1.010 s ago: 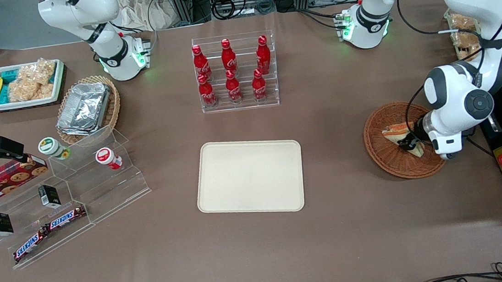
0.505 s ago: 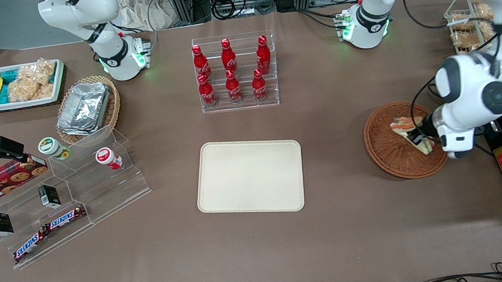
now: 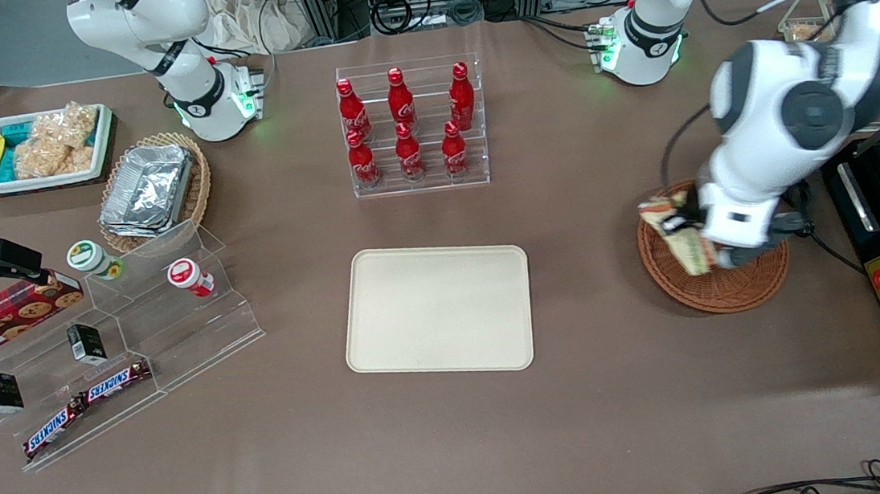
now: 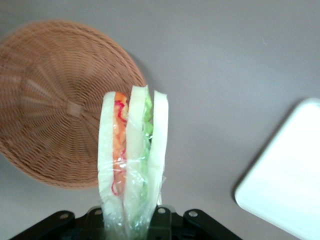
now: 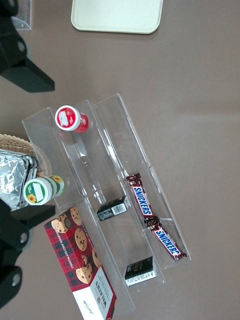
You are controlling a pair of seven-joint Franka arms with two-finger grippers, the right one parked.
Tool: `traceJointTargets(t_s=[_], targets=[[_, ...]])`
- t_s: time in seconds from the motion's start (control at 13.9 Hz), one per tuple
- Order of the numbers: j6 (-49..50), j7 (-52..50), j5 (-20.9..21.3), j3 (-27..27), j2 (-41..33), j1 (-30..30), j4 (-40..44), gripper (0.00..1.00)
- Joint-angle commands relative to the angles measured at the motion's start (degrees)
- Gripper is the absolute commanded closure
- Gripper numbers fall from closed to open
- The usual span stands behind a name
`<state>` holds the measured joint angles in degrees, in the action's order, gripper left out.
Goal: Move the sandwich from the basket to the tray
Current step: 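Lift the sandwich and carry it with the left gripper over the tray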
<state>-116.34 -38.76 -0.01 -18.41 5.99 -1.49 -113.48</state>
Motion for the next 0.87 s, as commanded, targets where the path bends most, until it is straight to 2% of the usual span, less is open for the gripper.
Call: traceJointTargets(t_s=[0.0, 0.29, 0.43, 0.58, 0.79], targets=[[-1.6, 0.4, 1.0, -6.1, 2.3, -0.3, 1.7, 1.00], [-11.8, 4.7, 2.5, -12.8, 9.2, 0.7, 1.9, 1.00], [-15.4, 4.5, 6.8, -13.0, 13.1, 3.7, 1.8, 1.00], [-18.8, 4.4, 7.6, -13.0, 16.5, 6.2, 2.6, 1.00], [-19.1, 2.7, 13.0, -12.9, 23.7, 7.1, 7.1, 1.00]])
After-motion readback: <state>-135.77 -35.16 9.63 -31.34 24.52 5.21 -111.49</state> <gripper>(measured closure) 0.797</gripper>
